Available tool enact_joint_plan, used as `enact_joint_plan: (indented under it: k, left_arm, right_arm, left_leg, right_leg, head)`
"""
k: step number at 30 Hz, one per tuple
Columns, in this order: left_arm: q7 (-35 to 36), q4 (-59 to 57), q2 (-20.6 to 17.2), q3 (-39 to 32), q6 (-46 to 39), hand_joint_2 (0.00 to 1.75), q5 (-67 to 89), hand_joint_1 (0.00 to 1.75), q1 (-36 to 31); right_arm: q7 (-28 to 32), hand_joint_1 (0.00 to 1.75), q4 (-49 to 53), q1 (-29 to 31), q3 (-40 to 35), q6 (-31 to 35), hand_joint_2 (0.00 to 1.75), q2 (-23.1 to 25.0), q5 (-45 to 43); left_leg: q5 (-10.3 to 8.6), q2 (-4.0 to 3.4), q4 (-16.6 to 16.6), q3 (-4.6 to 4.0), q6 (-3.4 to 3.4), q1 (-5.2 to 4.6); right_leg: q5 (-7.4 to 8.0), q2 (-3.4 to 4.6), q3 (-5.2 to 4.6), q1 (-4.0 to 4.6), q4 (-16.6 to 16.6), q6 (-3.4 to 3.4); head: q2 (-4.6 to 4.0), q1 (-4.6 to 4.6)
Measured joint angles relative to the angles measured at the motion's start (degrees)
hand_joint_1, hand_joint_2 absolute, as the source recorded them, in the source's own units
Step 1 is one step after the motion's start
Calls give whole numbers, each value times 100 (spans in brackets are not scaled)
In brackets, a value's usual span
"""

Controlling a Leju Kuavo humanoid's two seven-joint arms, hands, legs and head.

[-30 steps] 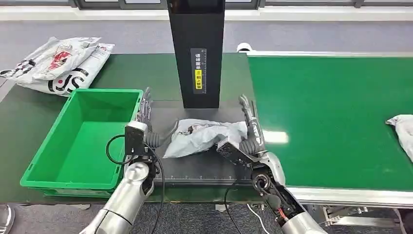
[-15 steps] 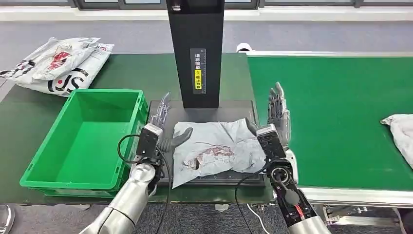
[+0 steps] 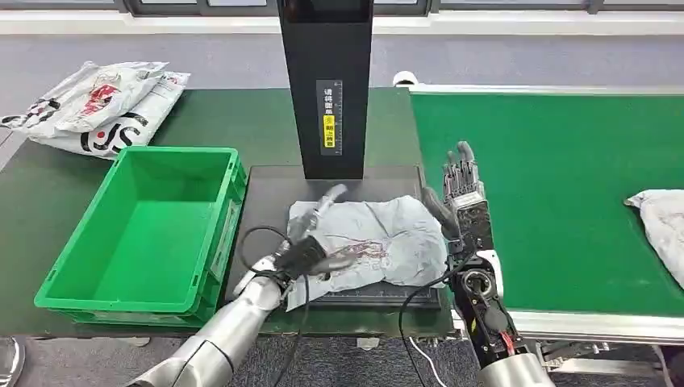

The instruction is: Moved the parcel from conveyor to table for the left to box.

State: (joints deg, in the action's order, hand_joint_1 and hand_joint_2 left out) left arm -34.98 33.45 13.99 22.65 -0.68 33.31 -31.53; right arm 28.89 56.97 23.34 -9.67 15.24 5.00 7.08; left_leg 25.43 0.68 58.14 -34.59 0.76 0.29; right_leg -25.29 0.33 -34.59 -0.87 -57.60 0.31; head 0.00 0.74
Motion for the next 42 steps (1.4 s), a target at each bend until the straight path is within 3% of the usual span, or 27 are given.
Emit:
enact_joint_plan:
  k: [9, 10, 11, 23, 33, 42]
  left_arm:
    - [786, -933, 149, 1215, 622, 175, 1135, 0, -249]
    - [924, -996, 149, 1326, 762, 175, 1246, 7, -303]
    - [1056, -1054, 149, 1415, 883, 175, 1339, 175, -349]
    - [1511, -1254, 105, 1739, 514, 175, 1637, 175, -596]
    - [1170, -1052, 79, 1387, -1777, 175, 904, 175, -408]
    - [1109, -703, 53, 922, -1927, 175, 793, 175, -341]
  right_arm:
    - [-186, 0, -368, 146, 247, -175, 175, 29, 308]
    - [-188, 0, -449, 197, 250, -180, 175, 42, 345]
    - [-188, 0, -525, 236, 250, -184, 175, 57, 380]
    - [-284, 0, -667, 245, 287, -239, 175, 88, 483]
    - [-315, 0, -490, -57, 331, -166, 175, 96, 560]
    - [-308, 0, -412, -152, 344, -164, 175, 118, 560]
  left_leg:
    - [3, 6, -2, 0, -3, 0]
    - [3, 6, -3, 5, -3, 1]
    - [4, 7, -5, 12, -4, 1]
    - [7, 20, -5, 73, -11, 1]
    - [8, 4, -6, 58, -7, 1]
    - [3, 10, -4, 29, -5, 1]
  right_leg:
    - [-5, -8, 9, 3, 0, 5]
    - [-6, -8, 14, 3, 0, 4]
    - [-8, -12, 22, 4, 0, 4]
    - [-16, -21, 91, 1, 4, 17]
    - [-13, -4, 59, 5, 3, 12]
    - [-12, -6, 37, 1, 2, 12]
  head:
    - [-2, 0]
    - [0, 0]
    - [-2, 0]
    - [-2, 0]
    - [0, -2]
    - [0, -2]
